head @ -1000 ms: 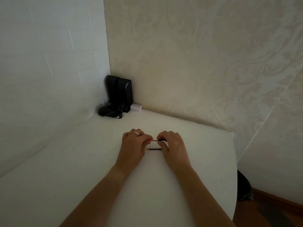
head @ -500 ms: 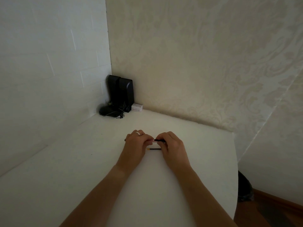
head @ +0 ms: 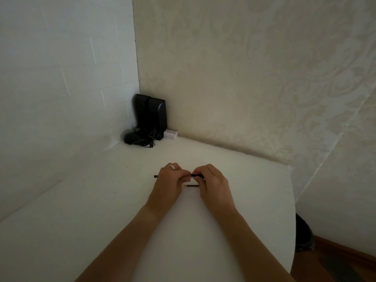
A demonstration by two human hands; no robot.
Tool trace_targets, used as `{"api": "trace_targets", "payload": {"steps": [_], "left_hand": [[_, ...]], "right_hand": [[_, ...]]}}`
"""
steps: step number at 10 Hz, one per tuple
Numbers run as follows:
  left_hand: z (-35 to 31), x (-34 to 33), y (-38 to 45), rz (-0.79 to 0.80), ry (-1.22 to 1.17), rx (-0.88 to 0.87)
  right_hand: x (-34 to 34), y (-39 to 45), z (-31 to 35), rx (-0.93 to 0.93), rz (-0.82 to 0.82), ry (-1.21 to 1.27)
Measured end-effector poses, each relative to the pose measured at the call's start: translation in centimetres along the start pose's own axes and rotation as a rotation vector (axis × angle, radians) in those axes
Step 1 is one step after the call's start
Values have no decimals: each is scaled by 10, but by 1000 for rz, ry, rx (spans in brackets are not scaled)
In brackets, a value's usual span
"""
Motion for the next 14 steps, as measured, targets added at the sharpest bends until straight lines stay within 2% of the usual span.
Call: {"api": "trace_targets", "payload": {"steps": [2, 3, 4, 7, 13, 14], "left_hand": [[-2, -1, 1, -8, -9, -19], [4, 1, 3, -50, 55, 4], [18, 9, 2, -136, 117, 112], [26, 4, 0, -96, 128, 190], [29, -2, 0, -84, 191, 155], [21, 7, -1, -150, 225, 141]], "right_hand": [[3, -1, -2, -25, -33, 16], [6, 1, -12, -98, -72, 19], [9, -1, -26, -221, -102, 27], [1, -4, -37, -321, -41, -75], [-8, -3, -44, -363, 14, -178], [-6, -5, -42, -402, 19, -138]]}}
Point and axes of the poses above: each hand's wrist, its own y-axis towards the middle knuckle, its own x-axis out of the back of the hand, z = x × y, the point moved 5 cm from there along y, towards the middle knuckle, and after that the axes turned 2 degrees about y, right-handed, at the moved point
